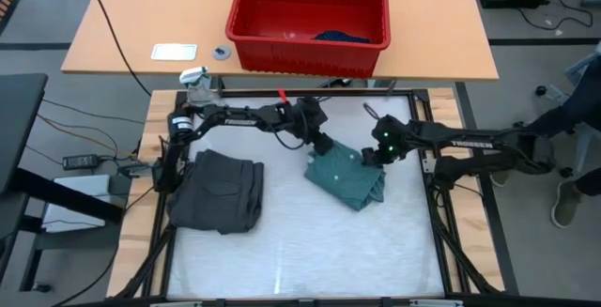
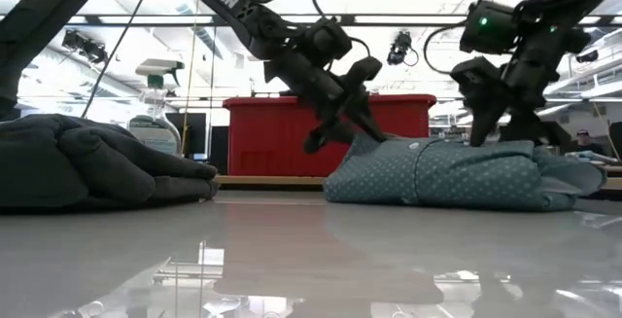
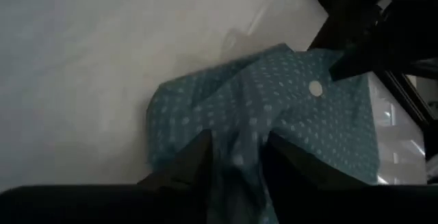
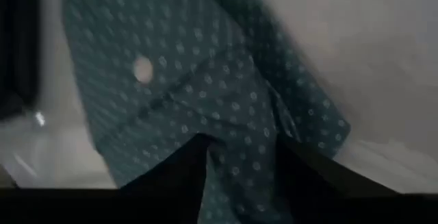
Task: Fold Laundry from Bin
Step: Fold the green polo shirt on the table
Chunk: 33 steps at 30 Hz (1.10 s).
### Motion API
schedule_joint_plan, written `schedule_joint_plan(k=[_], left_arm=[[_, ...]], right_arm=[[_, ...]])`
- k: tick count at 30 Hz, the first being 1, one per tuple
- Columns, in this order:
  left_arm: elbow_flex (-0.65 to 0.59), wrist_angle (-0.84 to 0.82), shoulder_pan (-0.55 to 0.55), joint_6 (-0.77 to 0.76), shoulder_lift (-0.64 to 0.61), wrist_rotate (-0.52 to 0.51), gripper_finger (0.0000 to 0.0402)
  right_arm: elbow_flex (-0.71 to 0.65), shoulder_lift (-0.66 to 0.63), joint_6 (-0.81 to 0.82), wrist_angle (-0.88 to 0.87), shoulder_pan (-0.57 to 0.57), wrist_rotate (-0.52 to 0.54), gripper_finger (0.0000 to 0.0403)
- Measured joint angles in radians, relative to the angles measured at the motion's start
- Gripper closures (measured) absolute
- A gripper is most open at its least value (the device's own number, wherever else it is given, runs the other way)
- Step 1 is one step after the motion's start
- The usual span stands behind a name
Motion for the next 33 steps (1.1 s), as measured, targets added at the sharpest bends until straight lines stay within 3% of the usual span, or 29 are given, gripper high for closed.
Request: schedule_joint_plan(k=[7, 14, 18, 22, 25, 28, 33], left_arm=[[0.001, -0.054, 0.097, 0.061, -0.067, 0.161, 0.0252], [0.002, -0.197, 0.131, 0.078, -0.106, 0.303, 0.0251], [0.000, -0.263, 0.049, 0.110, -0.107, 0.310, 0.0250], [0.000, -0.177, -0.027, 0.119, -0.107, 0.297, 0.0250], [0.000, -0.064, -0.049, 0.118, -0.107, 0.291, 0.0250], [0.003, 0.007, -0.052, 0.120, -0.083, 0.211, 0.0250], [0.001, 0.110, -0.036, 0.108, 0.035, 0.186, 0.0251]], right_arm=[[0.001, -0.134, 0.182, -0.002, 0.043, 0.092, 0.0221], [0.078, -0.169, 0.187, -0.017, 0.091, 0.110, 0.0239], [0.138, -0.146, 0.205, -0.016, 0.180, 0.120, 0.0247], [0.148, -0.086, 0.192, 0.007, 0.245, 0.184, 0.0258], [0.127, -0.003, 0.156, 0.080, 0.231, 0.160, 0.0273], [0.090, 0.079, 0.139, 0.217, 0.221, 0.119, 0.0291], [0.008, 0.182, 0.149, 0.413, 0.195, 0.110, 0.0323]])
